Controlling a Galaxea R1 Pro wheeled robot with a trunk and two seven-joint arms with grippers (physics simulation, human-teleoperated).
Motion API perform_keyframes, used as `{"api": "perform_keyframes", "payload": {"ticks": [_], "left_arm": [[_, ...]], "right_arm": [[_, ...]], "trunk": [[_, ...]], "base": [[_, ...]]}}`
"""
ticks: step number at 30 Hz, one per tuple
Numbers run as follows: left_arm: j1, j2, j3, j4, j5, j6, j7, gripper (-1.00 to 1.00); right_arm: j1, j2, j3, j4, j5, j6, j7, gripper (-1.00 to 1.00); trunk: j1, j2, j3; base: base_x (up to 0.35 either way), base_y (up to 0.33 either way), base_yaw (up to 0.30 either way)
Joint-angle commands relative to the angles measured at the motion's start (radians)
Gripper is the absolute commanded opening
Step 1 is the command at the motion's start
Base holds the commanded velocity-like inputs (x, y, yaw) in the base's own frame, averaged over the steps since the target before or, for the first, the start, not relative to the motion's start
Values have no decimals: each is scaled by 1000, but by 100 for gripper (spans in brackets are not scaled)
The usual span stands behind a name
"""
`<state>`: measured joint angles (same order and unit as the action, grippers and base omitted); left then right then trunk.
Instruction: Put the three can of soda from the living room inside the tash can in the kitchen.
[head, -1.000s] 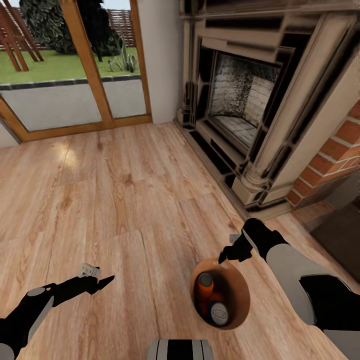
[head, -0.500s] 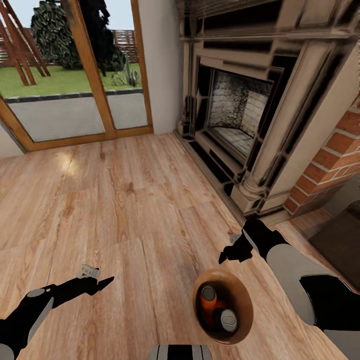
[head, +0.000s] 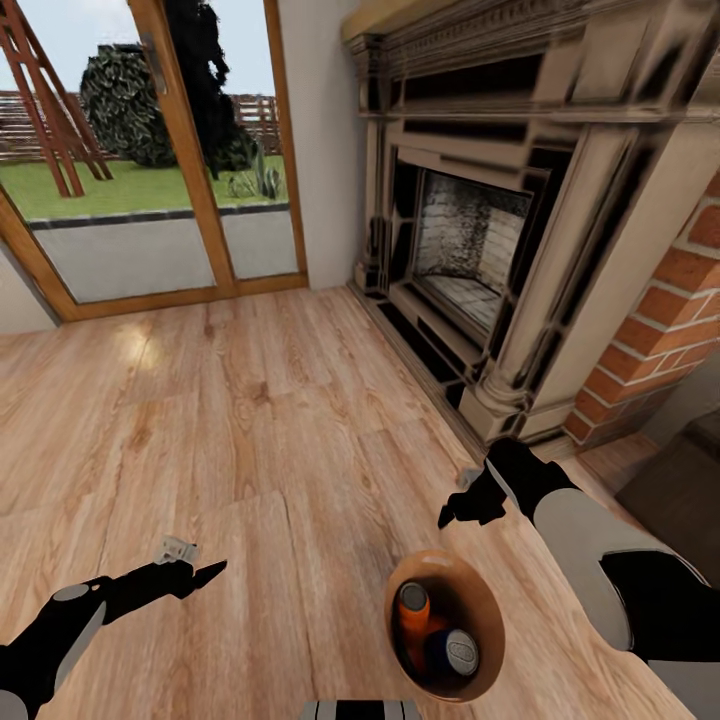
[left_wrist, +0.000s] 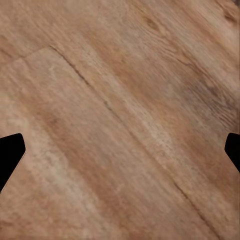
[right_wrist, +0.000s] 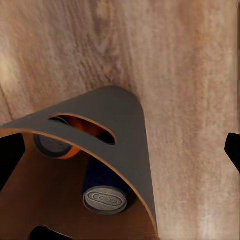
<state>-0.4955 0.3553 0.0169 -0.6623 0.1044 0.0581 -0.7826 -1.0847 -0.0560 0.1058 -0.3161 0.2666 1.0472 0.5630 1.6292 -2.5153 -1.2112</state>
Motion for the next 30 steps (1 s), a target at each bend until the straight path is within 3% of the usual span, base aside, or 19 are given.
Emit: {"api": "perform_keyframes", "payload": {"ticks": [1,13,30], "left_arm": [[0,0,1,0,1,-3,-1,100],[0,-1,4,-4,5,-13,-6,100],[0,0,2,-10,5,-13,-12,100]], "right_arm": [[0,0,0,0,0,0,-1,100],[0,0,0,0,0,0,-1,100],[0,1,0,0,0,0,-2,100]], "trunk": [[0,0,4],[-1,1,8],[-1,1,8]], "base": [[0,0,0],[-30,0,0],[-287,0,0]]}}
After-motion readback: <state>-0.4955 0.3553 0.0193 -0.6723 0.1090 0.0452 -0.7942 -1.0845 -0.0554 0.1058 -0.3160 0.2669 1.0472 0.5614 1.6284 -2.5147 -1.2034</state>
